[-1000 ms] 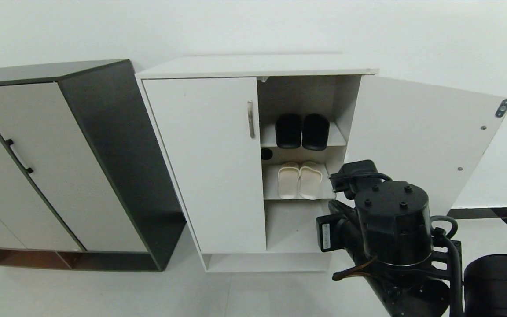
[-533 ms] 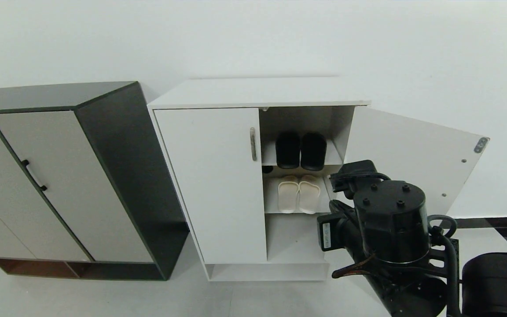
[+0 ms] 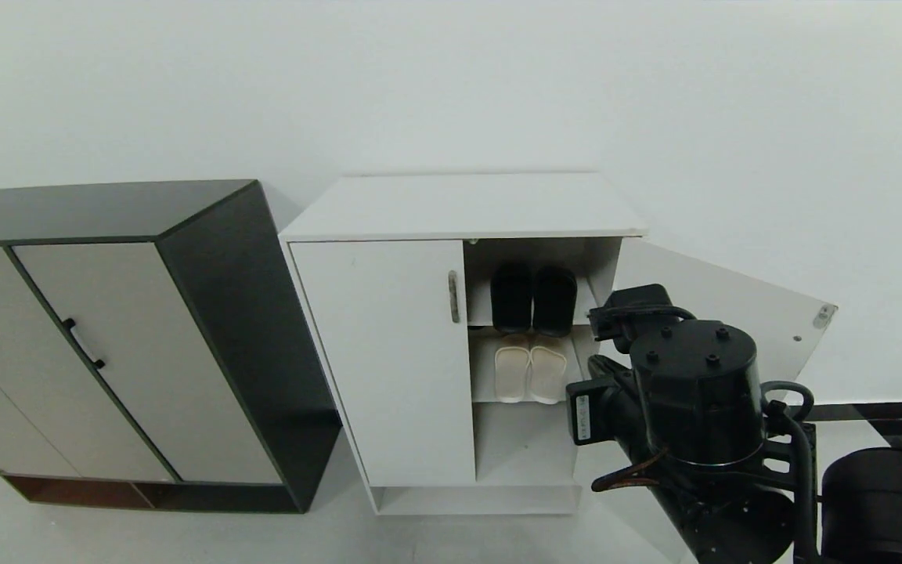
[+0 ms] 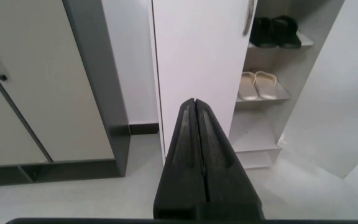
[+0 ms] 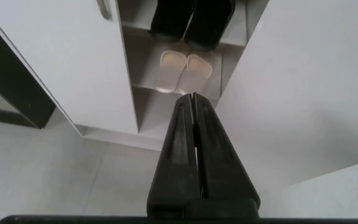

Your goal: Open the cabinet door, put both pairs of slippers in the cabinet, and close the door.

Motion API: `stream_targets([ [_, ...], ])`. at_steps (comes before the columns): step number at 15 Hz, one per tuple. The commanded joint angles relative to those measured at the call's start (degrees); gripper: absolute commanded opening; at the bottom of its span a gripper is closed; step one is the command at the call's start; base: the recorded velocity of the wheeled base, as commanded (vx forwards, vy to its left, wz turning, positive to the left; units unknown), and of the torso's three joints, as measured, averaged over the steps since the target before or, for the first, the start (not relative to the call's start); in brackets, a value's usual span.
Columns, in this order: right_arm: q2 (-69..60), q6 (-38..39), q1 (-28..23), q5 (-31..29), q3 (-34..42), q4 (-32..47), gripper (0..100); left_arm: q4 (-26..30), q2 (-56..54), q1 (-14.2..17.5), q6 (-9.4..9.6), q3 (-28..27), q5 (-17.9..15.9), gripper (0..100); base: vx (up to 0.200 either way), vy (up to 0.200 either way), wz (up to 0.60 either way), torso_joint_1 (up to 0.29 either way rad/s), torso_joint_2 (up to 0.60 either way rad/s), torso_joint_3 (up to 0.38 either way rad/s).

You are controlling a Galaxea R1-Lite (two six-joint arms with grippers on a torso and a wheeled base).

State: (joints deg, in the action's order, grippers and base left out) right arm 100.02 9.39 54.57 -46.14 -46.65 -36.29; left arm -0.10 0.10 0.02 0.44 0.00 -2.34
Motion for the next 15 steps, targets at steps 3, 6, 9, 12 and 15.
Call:
stream_targets([
  [3,0.1,0.0,0.0,0.0,0.0,0.0,0,0.0,0.0,0.1,0.0,0.0,0.0,0,0.0,0.0,0.0,0.206,-0.51,-0.315],
  [6,0.1,0.0,0.0,0.1,-0.1,0.0,0,0.0,0.0,0.1,0.0,0.0,0.0,0,0.0,0.0,0.0,0.225,-0.54,-0.31],
  [9,0.1,0.0,-0.1,0.4,0.0,0.0,0,0.0,0.0,0.0,0.0,0.0,0.0,0,0.0,0.0,0.0,0.246,-0.56,-0.326],
  [12,0.1,0.0,-0.1,0.4,-0.1,0.0,0,0.0,0.0,0.1,0.0,0.0,0.1,0,0.0,0.0,0.0,0.259,-0.6,-0.33],
  [15,0.0,0.3,-0.2,1.8,0.2,-0.1,0,0.0,0.0,0.1,0.0,0.0,0.0,0,0.0,0.0,0.0,0.219,-0.5,-0.264],
])
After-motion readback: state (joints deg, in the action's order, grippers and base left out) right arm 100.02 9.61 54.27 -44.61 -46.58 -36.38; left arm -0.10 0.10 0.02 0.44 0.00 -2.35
